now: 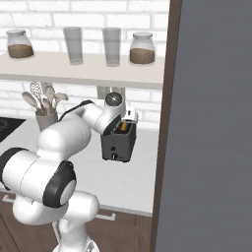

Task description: Start the toaster. Once the lever pops up, take the bread to the plate on the dining counter.

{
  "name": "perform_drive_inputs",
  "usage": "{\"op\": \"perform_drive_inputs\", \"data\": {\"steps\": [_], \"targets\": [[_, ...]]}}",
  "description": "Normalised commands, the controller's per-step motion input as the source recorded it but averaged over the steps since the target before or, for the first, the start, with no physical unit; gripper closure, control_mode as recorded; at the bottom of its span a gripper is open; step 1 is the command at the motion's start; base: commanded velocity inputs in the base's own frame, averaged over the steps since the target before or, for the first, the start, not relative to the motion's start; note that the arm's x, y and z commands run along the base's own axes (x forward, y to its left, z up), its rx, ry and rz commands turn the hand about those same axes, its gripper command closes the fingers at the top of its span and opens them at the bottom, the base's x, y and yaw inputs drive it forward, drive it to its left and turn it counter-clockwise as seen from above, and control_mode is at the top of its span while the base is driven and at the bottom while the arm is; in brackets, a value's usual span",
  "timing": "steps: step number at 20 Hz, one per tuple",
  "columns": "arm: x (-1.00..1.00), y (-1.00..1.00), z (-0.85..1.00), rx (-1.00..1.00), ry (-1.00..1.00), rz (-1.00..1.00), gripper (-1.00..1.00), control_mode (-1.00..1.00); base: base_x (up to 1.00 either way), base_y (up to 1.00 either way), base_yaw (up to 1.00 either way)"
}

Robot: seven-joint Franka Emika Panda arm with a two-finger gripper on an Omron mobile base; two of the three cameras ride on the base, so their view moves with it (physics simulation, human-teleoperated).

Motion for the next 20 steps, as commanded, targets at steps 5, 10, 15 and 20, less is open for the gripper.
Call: {"op": "perform_drive_inputs", "data": {"steps": [5, 10, 15, 20], "targets": [[0.00, 0.00, 0.00, 0.00, 0.00, 0.00, -1.00, -1.00, 0.00, 0.00, 0.00], [0.00, 0.00, 0.00, 0.00, 0.00, 0.00, -1.00, -1.00, 0.00, 0.00, 0.00], [0.00, 0.00, 0.00, 0.00, 0.00, 0.00, -1.00, -1.00, 0.00, 0.00, 0.00], [0.00, 0.00, 0.00, 0.00, 0.00, 0.00, -1.00, -1.00, 0.00, 0.00, 0.00]]}}
